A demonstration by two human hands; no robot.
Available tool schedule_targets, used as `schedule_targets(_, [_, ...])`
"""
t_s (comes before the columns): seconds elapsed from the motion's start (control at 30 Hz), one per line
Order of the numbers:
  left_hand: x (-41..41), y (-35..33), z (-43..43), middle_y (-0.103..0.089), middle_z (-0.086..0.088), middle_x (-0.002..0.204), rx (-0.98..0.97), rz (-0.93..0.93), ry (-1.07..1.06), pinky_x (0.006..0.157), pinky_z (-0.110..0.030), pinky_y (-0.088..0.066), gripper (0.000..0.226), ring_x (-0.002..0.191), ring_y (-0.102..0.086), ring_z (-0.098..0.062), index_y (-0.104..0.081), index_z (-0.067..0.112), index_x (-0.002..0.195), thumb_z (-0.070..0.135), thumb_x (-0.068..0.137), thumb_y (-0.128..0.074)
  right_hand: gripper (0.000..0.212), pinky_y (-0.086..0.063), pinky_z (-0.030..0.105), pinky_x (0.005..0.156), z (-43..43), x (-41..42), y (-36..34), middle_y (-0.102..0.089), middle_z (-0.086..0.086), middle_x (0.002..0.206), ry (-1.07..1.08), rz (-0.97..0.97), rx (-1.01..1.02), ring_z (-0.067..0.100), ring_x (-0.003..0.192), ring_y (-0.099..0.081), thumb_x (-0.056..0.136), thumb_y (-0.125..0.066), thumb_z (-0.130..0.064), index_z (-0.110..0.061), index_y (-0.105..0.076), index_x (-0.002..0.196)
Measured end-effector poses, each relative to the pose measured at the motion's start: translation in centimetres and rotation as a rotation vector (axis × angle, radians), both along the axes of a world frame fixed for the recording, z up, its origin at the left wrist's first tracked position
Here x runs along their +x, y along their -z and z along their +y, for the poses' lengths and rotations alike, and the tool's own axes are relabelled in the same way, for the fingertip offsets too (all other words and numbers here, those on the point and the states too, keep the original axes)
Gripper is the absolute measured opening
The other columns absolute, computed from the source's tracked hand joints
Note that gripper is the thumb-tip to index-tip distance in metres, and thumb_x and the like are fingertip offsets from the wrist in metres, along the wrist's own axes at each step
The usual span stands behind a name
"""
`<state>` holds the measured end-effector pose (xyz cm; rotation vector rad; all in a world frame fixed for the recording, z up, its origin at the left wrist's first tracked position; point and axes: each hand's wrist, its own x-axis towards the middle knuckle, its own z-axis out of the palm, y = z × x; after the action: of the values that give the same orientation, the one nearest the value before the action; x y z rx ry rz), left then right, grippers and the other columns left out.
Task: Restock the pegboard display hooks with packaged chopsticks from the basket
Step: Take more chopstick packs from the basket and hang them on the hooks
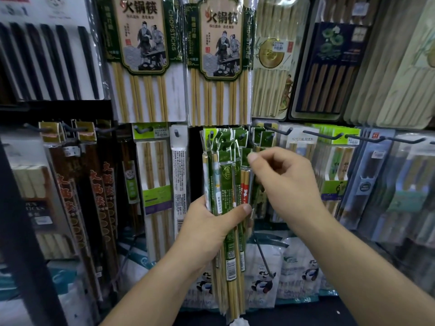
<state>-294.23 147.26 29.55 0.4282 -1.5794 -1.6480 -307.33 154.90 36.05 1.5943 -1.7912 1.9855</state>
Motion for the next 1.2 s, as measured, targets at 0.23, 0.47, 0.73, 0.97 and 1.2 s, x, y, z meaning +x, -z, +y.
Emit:
schedule_targets(0.23, [-0.2,0.0,-0.3,-0.081,0.003,0.101,-0.01,-0.004,-0.054,0.093,-0.045,-0.058,0.026,0.096,-0.077,-0.017,-0.078,0.038,0.096,0.041,0.072,-0.085,0.018,-0.045,0.012,0.053,-0.2,-1.4,-1.2,-0.06,-0.015,0.06,0.078,-0.14,0.003,-0.002,0.057,-0.054,0.099,-0.064,-0.024,-0.022,-0.071,0.083])
schedule_targets(0.47, [0.1,0.1,-0.6,-0.08,0.009,0.09,-0.018,-0.026,-0.106,0.069,-0.022,-0.058,0.025,0.081,-0.076,-0.007,-0.075,0.048,0.084,0.025,0.085,-0.084,0.023,-0.044,0.02,0.057,-0.7,-2.7,-2.2,-0.058,-0.006,0.063,0.101,-0.281,-0.017,0.004,0.057,-0.053,0.102,-0.061,-0.027,-0.021,-0.07,0.081])
schedule_targets(0.73, [0.2,0.2,-0.6,-0.078,-0.012,0.099,0.05,-0.023,-0.054,0.068,-0.034,-0.063,0.012,0.086,-0.077,-0.032,-0.078,0.026,0.089,0.019,0.082,-0.086,0.026,-0.043,0.009,0.051,-1.5,-3.3,-1.7,-0.053,-0.004,0.059,0.153,-0.254,0.001,0.008,0.057,-0.049,0.099,-0.064,-0.023,-0.017,-0.069,0.074])
schedule_targets(0.97, [0.3,0.1,-0.3,-0.081,0.006,0.096,-0.026,-0.022,-0.035,0.069,-0.011,-0.056,0.024,0.089,-0.076,-0.008,-0.077,0.038,0.09,0.022,0.077,-0.09,0.022,-0.044,0.013,0.056,-1.0,-2.8,-0.4,-0.055,-0.015,0.06,0.206,-0.203,-0.055,-0.002,0.056,-0.05,0.097,-0.067,-0.03,-0.011,-0.066,0.087])
schedule_targets(1.2, [0.2,0.0,-0.3,-0.08,0.0,0.105,-0.063,-0.007,0.031,0.08,-0.026,-0.062,0.033,0.098,-0.077,-0.017,-0.076,0.028,0.103,0.025,0.074,-0.091,0.014,-0.049,0.018,0.062,-0.2,0.1,-0.3,-0.067,-0.01,0.07,-0.054,-0.047,0.036,0.002,0.068,-0.06,0.096,-0.069,-0.027,-0.027,-0.074,0.082])
